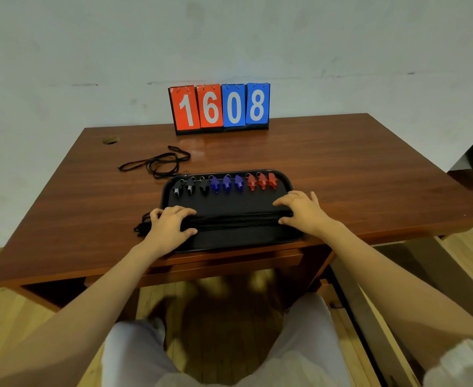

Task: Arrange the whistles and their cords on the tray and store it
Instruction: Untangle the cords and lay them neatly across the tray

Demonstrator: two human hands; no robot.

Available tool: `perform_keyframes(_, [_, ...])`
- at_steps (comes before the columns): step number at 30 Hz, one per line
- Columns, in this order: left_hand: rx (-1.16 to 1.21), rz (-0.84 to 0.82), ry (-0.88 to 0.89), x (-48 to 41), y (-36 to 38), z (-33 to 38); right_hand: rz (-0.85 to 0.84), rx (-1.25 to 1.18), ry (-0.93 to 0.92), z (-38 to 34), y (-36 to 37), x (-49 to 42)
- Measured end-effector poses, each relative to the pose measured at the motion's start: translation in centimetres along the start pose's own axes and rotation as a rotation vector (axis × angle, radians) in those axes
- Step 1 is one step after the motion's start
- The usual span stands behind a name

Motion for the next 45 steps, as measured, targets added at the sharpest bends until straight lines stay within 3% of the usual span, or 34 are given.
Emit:
perform_keyframes(10, [0.032,0.067,0.024,-4.3,-3.9,1.5,0.132,0.070,-0.220,-8.7,-5.0,-6.4])
perform_keyframes(17, [0.068,0.225,-0.113,-10.4,-10.4,-3.1,0.136,0.002,-0.345,-16.1,-8.1,-15.6])
perform_keyframes(23, [0.009,0.111,-0.275,-14.6,-10.1,-9.6,-0.019,-0.017,-0.333,-19.2,-5.9,-23.9])
perform_keyframes(30, [0.057,-0.065,-0.269,-17.0,-6.3,-14.6,-0.185,-0.007,-0.432,-22.2,-0.9,-28.8])
perform_keyframes(36, [0.162,-0.029,-0.259,-18.0,-6.3,-15.3,-0.029,-0.056,-0.318,-21.2,-0.6,-30.7])
perform_keyframes(41, [0.407,0.072,-0.269,-17.4,-7.6,-14.7,-0.006,-0.066,-0.319,-21.3,-1.2,-30.4])
perform_keyframes(45, [0.483,0.109,-0.232,-16.7,-9.7,-13.0,0.162,-0.228,-0.305,-21.2,-4.3,-29.3])
Point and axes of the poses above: each hand's wrist, its own x-axis away from the middle knuckle, its own y-axis out of the palm, z = x × y, the point moved 8 cm from there along -x, towards the middle knuckle, and after that the axes turned 11 degrees about x, right-handed, at the moved point
